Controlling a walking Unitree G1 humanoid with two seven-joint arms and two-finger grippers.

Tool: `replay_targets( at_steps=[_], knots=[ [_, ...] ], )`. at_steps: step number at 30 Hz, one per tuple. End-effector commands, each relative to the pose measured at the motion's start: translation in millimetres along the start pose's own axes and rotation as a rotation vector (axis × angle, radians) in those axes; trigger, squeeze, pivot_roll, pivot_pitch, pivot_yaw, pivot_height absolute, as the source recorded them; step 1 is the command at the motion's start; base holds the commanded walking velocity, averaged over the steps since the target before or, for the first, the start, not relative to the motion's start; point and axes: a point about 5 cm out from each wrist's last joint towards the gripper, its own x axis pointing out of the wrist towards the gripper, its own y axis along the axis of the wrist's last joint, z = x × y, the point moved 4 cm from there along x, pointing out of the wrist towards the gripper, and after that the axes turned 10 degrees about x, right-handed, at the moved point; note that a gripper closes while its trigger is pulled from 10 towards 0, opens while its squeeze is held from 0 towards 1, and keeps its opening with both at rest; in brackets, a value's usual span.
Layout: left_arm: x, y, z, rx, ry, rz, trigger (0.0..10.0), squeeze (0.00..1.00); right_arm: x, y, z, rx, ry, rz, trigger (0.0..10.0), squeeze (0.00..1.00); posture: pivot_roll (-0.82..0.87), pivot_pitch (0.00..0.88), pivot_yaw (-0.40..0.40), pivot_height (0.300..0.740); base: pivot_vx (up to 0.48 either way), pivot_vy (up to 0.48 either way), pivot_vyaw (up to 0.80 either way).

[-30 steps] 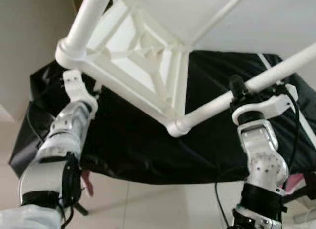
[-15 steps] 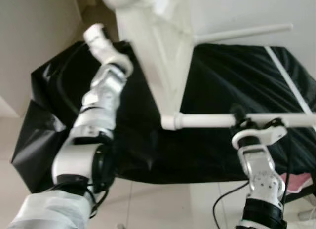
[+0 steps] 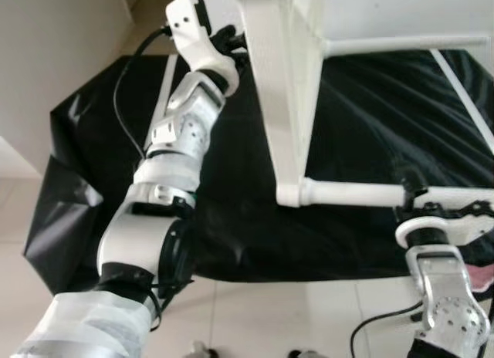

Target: Building children table

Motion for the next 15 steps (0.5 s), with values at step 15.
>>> replay_targets(
  at_steps=[15],
  knots=[
    [14.9,25.1,57.3,0.096,-0.379,0.048,10.0,0.0,-164.2,-35.5,146.5,-0.042,-0.46,-0.097,10.0,0.0,-0.08,0.178,0.197,0.74,0.0,0.0,0.0]
  ],
)
